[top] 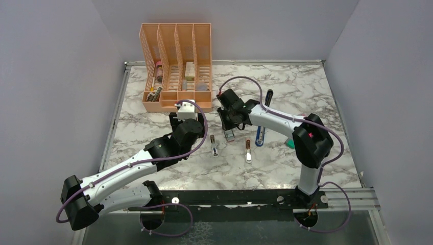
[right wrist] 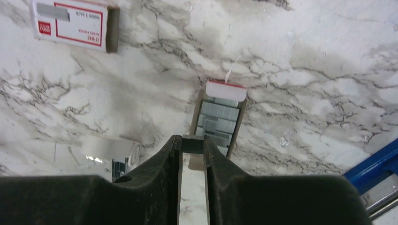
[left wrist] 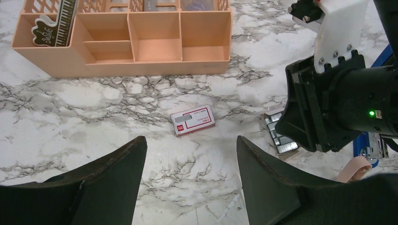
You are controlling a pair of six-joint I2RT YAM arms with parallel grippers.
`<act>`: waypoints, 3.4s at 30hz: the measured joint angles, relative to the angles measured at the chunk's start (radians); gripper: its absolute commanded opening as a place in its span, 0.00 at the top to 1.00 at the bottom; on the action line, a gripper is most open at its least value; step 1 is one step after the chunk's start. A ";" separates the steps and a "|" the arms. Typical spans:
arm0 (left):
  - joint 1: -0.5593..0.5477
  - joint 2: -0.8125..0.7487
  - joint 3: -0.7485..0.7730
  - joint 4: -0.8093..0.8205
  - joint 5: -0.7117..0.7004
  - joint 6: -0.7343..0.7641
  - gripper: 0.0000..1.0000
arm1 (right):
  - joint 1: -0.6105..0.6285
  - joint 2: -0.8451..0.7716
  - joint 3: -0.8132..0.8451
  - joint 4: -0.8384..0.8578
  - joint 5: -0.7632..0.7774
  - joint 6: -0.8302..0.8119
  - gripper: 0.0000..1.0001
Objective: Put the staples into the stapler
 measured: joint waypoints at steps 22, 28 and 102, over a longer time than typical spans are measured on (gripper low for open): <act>0.001 -0.053 0.000 0.000 0.002 -0.015 0.29 | 0.103 -0.174 -0.326 0.004 -0.151 -0.075 0.63; 0.001 -0.063 0.000 -0.001 0.002 -0.019 0.29 | 0.107 -0.171 -0.326 0.007 -0.151 -0.074 0.54; 0.001 -0.074 0.000 -0.002 0.002 -0.037 0.29 | 0.139 -0.158 -0.363 -0.037 0.049 0.224 0.77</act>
